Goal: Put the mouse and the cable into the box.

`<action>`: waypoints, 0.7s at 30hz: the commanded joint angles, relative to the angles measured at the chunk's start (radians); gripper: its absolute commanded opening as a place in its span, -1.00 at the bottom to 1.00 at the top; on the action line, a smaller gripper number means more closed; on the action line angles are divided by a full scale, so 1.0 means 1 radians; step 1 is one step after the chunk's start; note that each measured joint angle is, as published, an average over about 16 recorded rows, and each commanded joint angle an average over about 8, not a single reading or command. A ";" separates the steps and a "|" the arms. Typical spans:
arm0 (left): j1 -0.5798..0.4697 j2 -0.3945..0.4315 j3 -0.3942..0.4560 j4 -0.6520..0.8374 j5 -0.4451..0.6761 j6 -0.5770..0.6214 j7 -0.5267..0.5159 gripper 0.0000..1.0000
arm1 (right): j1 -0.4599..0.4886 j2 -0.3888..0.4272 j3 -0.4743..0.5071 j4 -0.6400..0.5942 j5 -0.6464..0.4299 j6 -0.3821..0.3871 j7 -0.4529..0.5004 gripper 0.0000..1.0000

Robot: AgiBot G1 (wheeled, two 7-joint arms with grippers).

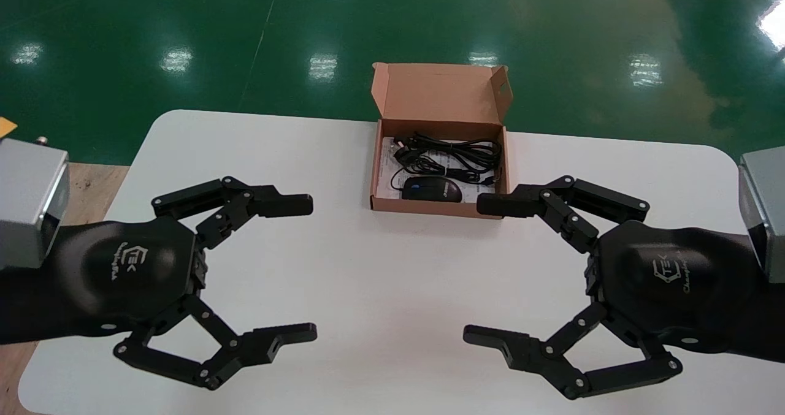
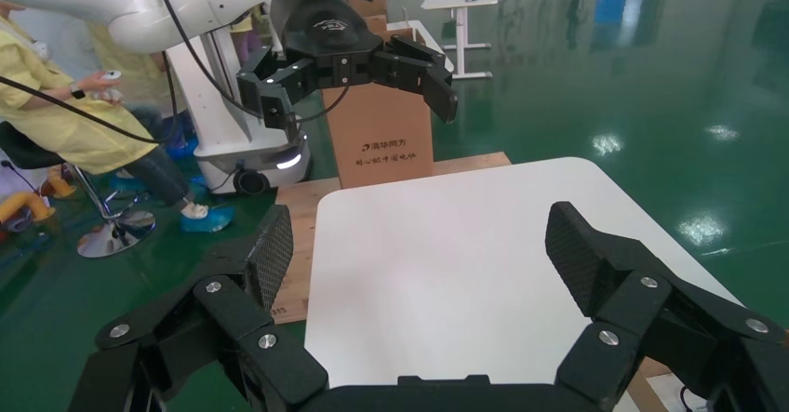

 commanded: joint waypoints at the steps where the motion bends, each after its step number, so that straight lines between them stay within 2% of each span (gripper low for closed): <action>1: 0.000 0.000 0.000 0.000 0.000 0.000 0.000 1.00 | 0.000 0.000 0.000 0.000 0.000 0.000 0.000 1.00; 21: 0.000 0.000 0.000 0.000 0.000 0.000 0.000 1.00 | 0.000 0.000 0.000 0.000 0.000 0.000 0.000 1.00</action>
